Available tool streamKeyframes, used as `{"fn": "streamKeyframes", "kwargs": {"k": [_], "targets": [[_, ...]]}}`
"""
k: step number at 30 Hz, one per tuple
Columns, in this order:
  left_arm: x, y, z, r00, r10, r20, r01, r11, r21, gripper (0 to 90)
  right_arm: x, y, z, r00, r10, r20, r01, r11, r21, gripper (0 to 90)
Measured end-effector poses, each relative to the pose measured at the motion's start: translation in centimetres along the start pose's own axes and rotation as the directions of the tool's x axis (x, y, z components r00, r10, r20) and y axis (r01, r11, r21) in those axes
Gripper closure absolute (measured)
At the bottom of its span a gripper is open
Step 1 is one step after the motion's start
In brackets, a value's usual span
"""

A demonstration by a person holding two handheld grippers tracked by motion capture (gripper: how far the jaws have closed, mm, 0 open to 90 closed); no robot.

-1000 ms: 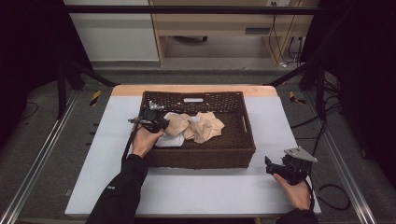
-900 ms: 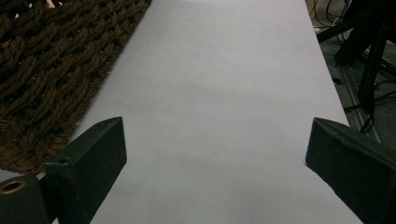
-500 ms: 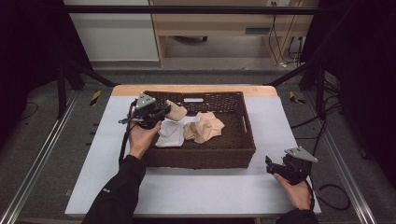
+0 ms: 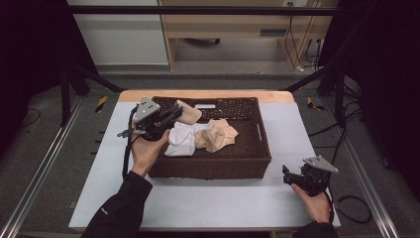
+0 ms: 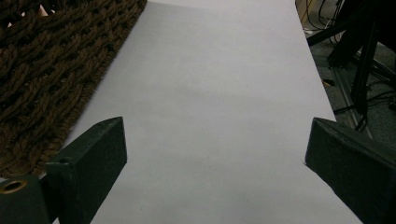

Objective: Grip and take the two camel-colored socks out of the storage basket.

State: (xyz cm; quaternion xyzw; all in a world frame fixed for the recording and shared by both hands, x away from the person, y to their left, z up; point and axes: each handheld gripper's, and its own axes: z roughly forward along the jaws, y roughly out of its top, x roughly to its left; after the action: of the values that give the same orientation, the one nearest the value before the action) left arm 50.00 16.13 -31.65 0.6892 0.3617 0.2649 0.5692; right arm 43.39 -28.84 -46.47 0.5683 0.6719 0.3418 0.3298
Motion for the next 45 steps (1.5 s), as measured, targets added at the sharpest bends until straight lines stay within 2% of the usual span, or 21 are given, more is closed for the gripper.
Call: {"fn": "streamKeyframes", "kwargs": {"k": [7,12,19,29,35,37,39,42,45], "targets": [[-1.7,0.6,-2.1,0.9986,0.019,0.05,-0.018,0.9994,-0.03,85.7,0.0,0.0,-0.1,1.0,0.0,0.001,0.0,1.0,-0.003,5.8],[-3.3,0.3,-4.0,0.9942,0.036,0.101,-0.029,0.9972,-0.069,85.7,-0.1,0.0,-0.2,1.0,0.001,0.003,-0.001,1.0,-0.005,5.8],[-4.4,-0.4,-5.8,0.9905,0.037,0.133,-0.027,0.997,-0.072,85.6,-0.1,0.0,-0.2,1.0,0.0,0.005,0.0,1.0,-0.006,5.7],[-6.1,-1.5,-8.9,0.9814,0.066,0.18,-0.052,0.995,-0.085,85.7,0.0,0.0,-0.3,1.0,-0.001,0.007,0.001,1.0,-0.005,5.8],[-6.9,-2.7,-10.0,0.9777,0.073,0.197,-0.062,0.9962,-0.061,85.7,0.0,-0.1,-0.3,1.0,0.002,0.006,-0.002,1.0,-0.006,5.9],[-7.4,-3.8,-10.4,0.9762,0.07,0.205,-0.064,0.9974,-0.034,85.7,0.0,-0.1,-0.3,1.0,0.001,0.007,-0.001,1.0,-0.005,5.9],[-7.4,-4.0,-10.4,0.9757,0.07,0.208,-0.066,0.9974,-0.03,85.7,0.0,-0.1,-0.3,1.0,0.001,0.007,-0.001,1.0,-0.005,5.9],[-7.6,-5.6,-10.4,0.9744,0.058,0.217,-0.063,0.9979,0.016,85.7,0.0,-0.1,-0.3,1.0,0.002,0.007,-0.001,1.0,-0.005,5.9],[-7.6,-6.4,-10.3,0.9734,0.048,0.224,-0.058,0.9976,0.038,85.7,0.0,-0.1,-0.3,1.0,0.002,0.007,-0.002,1.0,-0.005,5.9]]}}
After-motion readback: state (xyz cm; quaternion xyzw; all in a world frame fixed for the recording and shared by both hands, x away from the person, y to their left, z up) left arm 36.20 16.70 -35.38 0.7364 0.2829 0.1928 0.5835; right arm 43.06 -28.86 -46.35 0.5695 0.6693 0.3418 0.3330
